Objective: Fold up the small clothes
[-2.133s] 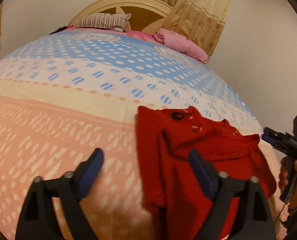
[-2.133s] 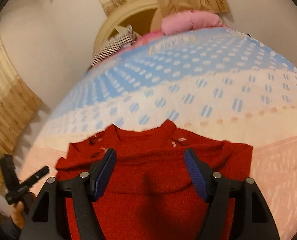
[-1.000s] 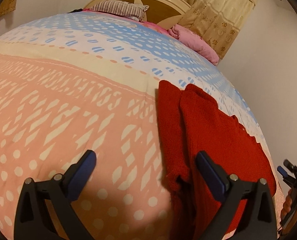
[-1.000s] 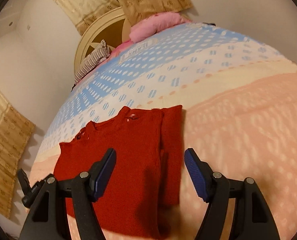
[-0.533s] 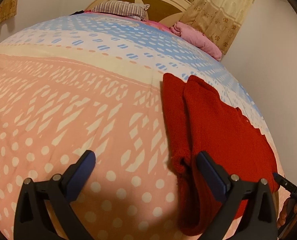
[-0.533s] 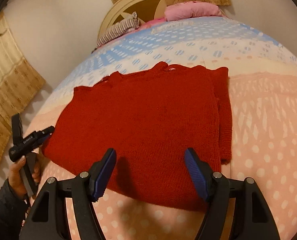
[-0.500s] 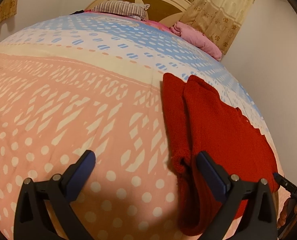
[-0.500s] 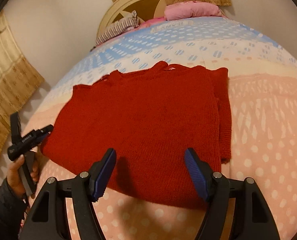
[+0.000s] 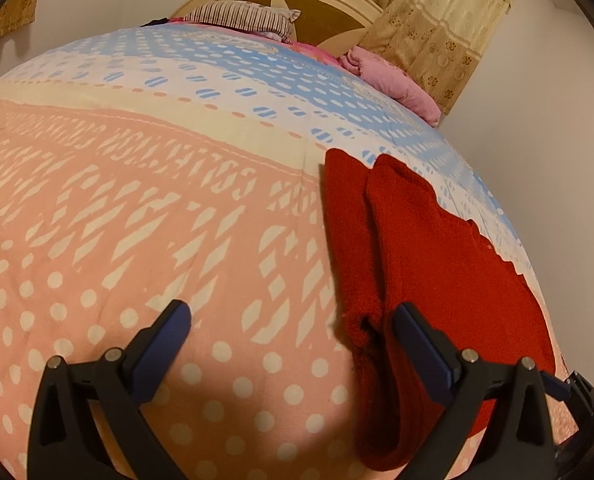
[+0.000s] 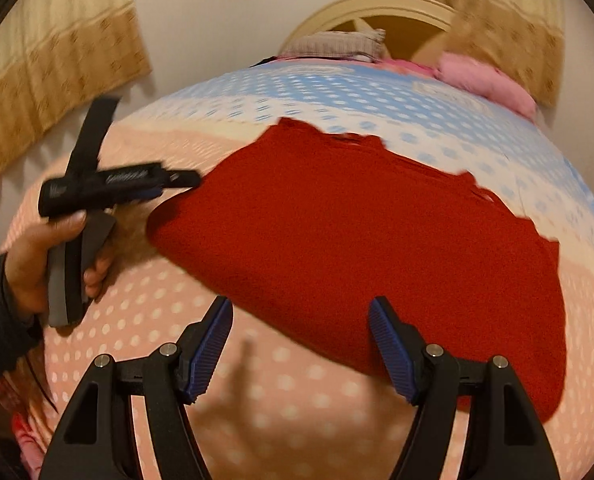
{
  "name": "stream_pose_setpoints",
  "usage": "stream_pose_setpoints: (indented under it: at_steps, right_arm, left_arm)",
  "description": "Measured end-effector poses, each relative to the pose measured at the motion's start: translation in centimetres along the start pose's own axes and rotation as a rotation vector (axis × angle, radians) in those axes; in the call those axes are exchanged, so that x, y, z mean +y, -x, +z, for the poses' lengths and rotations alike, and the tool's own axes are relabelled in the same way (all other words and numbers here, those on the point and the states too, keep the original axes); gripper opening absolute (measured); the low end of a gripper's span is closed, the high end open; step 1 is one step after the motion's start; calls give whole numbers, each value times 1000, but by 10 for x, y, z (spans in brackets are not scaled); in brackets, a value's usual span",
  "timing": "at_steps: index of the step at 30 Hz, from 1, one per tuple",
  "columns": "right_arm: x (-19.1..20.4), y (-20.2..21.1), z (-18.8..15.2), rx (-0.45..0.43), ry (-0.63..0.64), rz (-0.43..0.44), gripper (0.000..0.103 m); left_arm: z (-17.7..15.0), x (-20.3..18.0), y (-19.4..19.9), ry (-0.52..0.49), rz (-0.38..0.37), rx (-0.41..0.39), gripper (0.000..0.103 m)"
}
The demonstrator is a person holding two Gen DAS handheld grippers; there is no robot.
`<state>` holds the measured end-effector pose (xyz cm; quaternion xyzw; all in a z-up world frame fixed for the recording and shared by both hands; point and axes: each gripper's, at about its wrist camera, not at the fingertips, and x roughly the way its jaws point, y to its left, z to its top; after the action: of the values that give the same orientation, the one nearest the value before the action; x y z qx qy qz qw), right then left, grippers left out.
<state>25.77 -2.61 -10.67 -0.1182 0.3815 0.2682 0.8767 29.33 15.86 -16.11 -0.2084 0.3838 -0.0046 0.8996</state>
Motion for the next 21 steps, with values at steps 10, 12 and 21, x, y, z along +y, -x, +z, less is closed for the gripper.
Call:
stream_pose_setpoints:
  at_steps: [10,12,21]
  right_arm:
    - [53,-18,1,-12,176,-80,71]
    - [59,-24,4,-19,204,-107,71]
    - [82,-41,8,-42,290,-162,71]
  left_arm:
    - [0,-3,-1,-21,29,7,103]
    - [0,-3,-1,-22,29,8,103]
    - [0,-6,-1,-32,41,11,103]
